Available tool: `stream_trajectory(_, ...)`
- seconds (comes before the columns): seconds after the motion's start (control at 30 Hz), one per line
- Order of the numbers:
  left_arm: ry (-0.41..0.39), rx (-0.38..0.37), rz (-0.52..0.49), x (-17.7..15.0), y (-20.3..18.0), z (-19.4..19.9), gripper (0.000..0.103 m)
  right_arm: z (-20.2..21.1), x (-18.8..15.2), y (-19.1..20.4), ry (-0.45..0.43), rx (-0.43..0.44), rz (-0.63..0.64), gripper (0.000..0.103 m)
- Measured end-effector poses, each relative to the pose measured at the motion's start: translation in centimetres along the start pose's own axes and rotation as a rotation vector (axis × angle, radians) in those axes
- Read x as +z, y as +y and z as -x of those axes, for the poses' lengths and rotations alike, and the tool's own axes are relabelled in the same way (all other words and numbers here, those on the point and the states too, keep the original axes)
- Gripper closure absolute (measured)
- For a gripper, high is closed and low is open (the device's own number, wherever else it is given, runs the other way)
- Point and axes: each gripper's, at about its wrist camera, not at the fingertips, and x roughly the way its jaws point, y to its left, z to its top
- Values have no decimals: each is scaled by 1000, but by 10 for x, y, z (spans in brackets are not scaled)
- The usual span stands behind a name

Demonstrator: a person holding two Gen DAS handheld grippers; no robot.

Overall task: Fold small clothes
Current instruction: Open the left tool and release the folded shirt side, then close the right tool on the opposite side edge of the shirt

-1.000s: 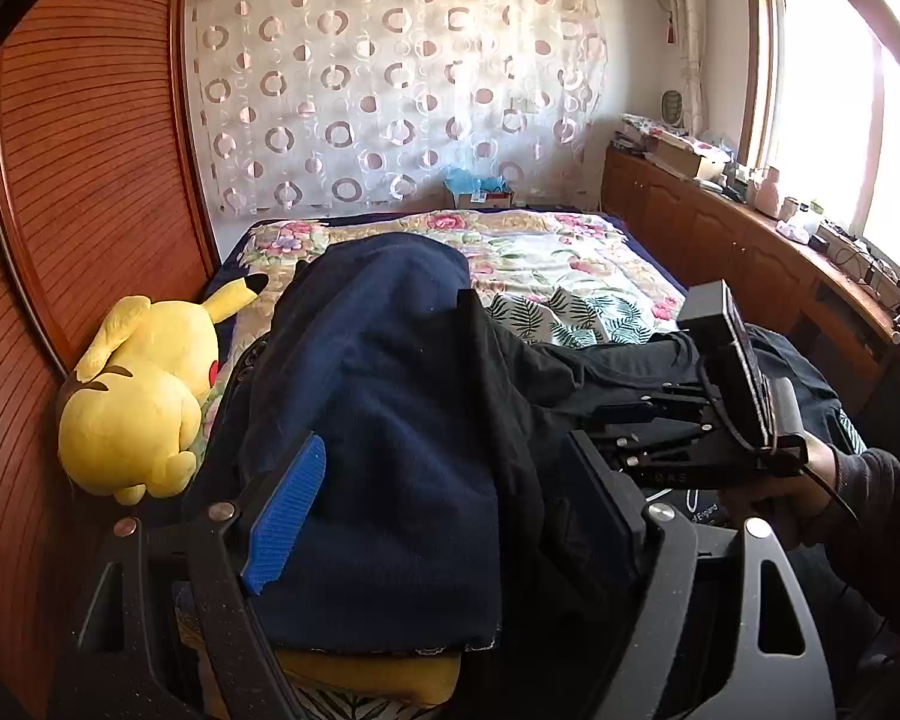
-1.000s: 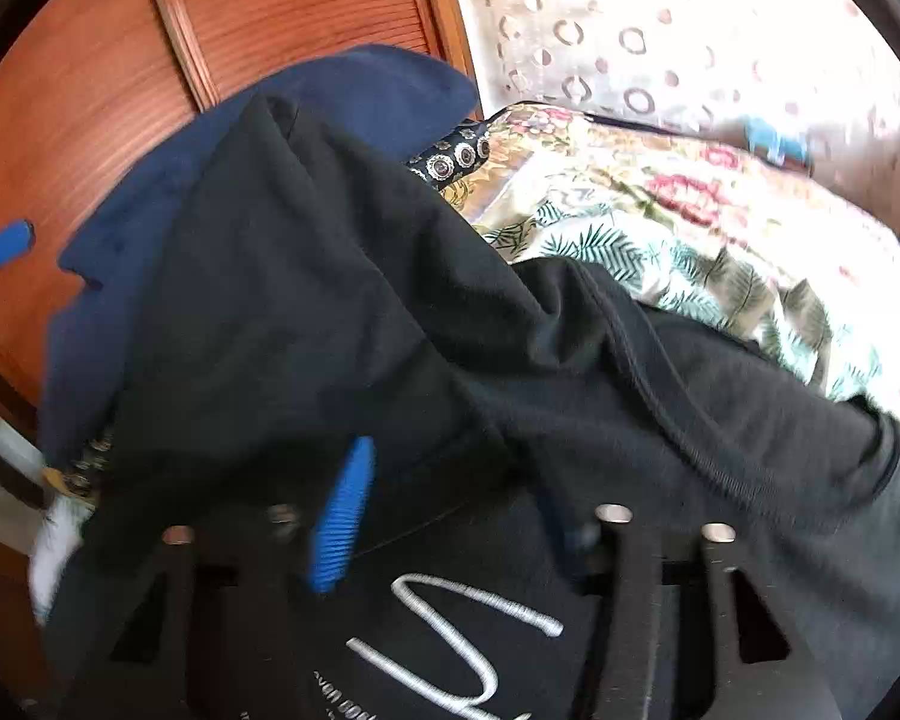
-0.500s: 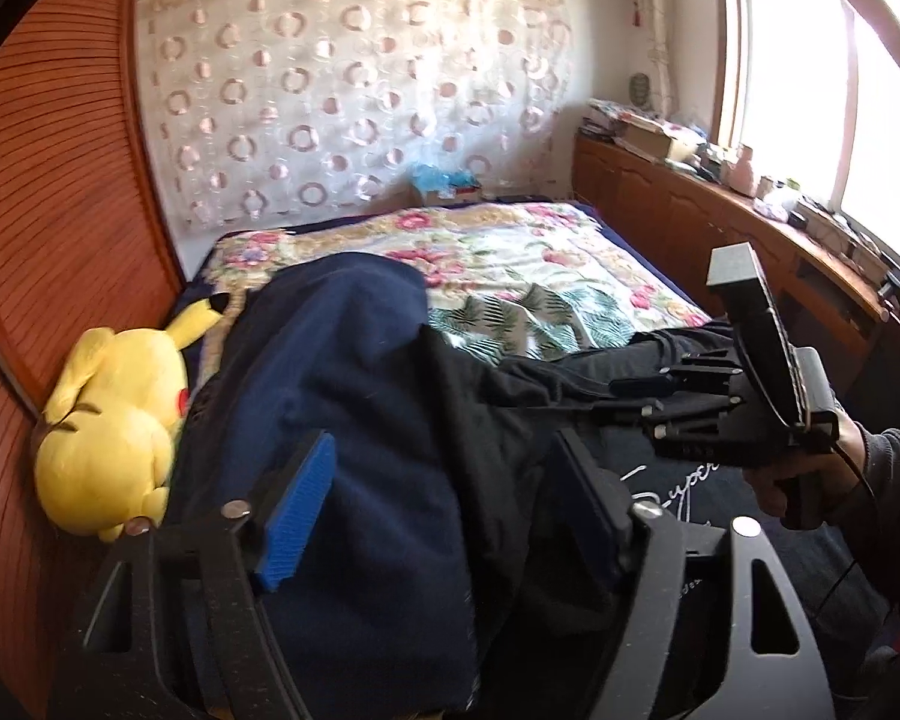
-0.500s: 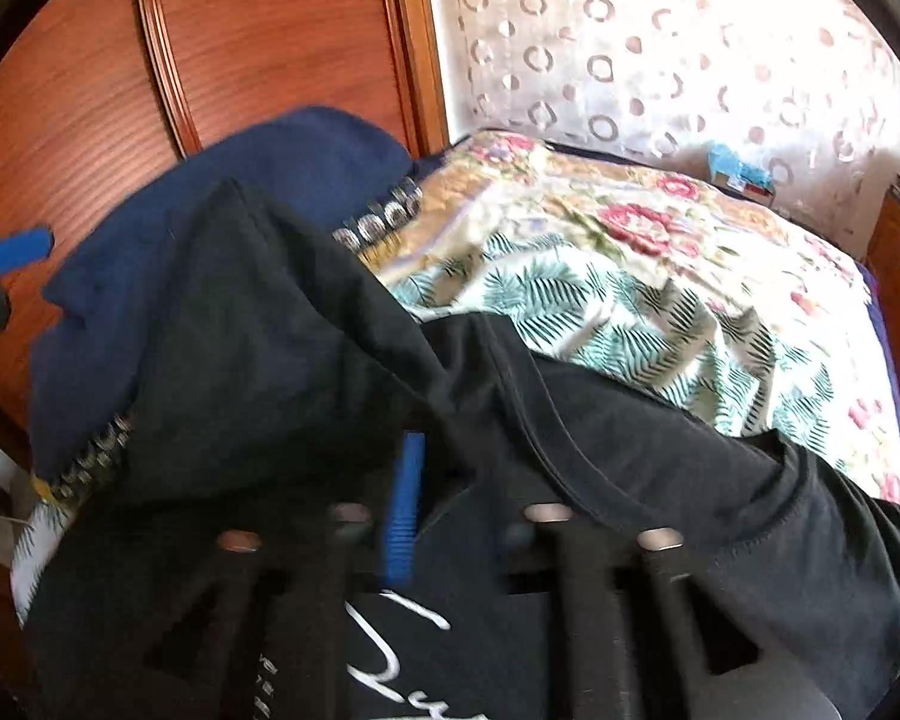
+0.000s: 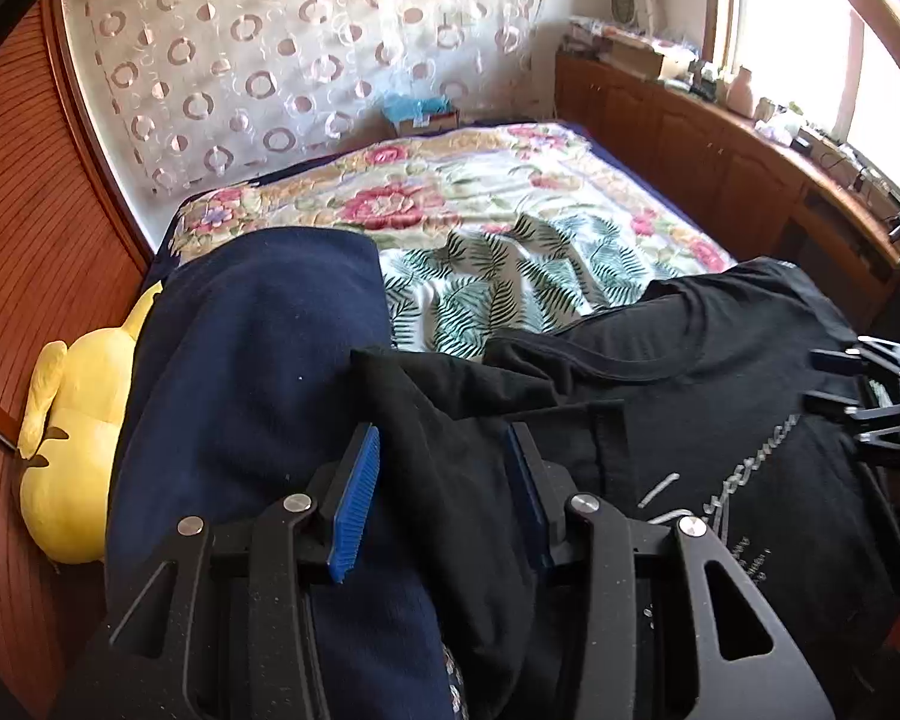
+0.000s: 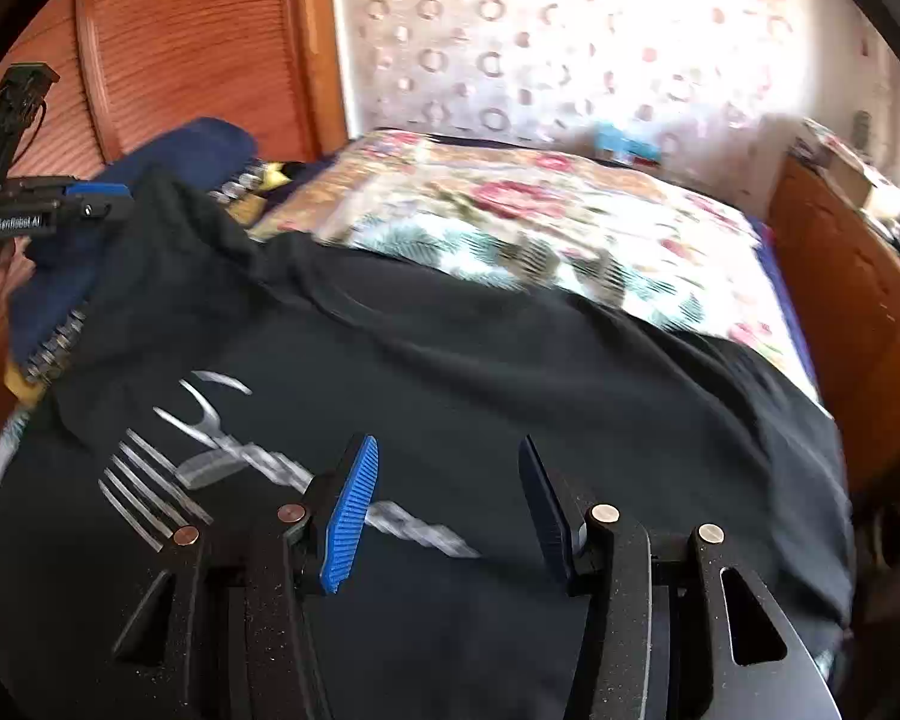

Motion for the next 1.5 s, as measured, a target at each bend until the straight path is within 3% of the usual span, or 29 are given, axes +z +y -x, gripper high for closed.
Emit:
stream_trajectory(0.03,9,4,-3,1,0,-4,65,2,-5,-4,9,-13,-3,43)
stream_trajectory(0.07,16,14,-5,3,0,-7,75,3,-9,-9,17,-32,-9,39)
stream_trajectory(0.1,18,18,-7,2,2,-8,82,6,-13,-12,17,-48,-19,36)
stream_trajectory(0.13,15,22,-12,3,2,-9,97,6,-17,-17,19,-60,-36,36)
stream_trajectory(0.17,12,20,-15,4,2,-8,99,6,-20,-21,24,-67,-51,36)
stream_trajectory(0.37,-78,69,23,24,26,17,101,17,-25,-19,38,-87,-95,36)
stream_trajectory(0.53,-64,84,46,24,42,13,101,26,-31,-26,19,-76,-109,36)
stream_trajectory(0.73,-91,74,41,18,34,16,99,45,-41,-47,-27,-76,-148,36)
stream_trajectory(0.83,-122,70,35,17,29,26,83,61,-51,-57,-48,-98,-175,36)
stream_trajectory(0.9,-164,56,27,15,21,38,62,74,-59,-66,-56,-123,-191,36)
stream_trajectory(0.97,-189,24,22,12,13,46,52,86,-70,-77,-59,-158,-209,36)
stream_trajectory(1.0,-194,13,21,11,8,49,38,90,-73,-80,-59,-172,-217,36)
stream_trajectory(1.07,-221,-24,15,6,-4,54,18,101,-84,-91,-60,-199,-245,36)
stream_trajectory(1.3,-201,-134,-16,-13,-52,44,17,132,-117,-121,-40,-279,-311,37)
stream_trajectory(1.5,-115,-202,-52,-31,-90,12,17,137,-135,-139,-3,-267,-380,37)
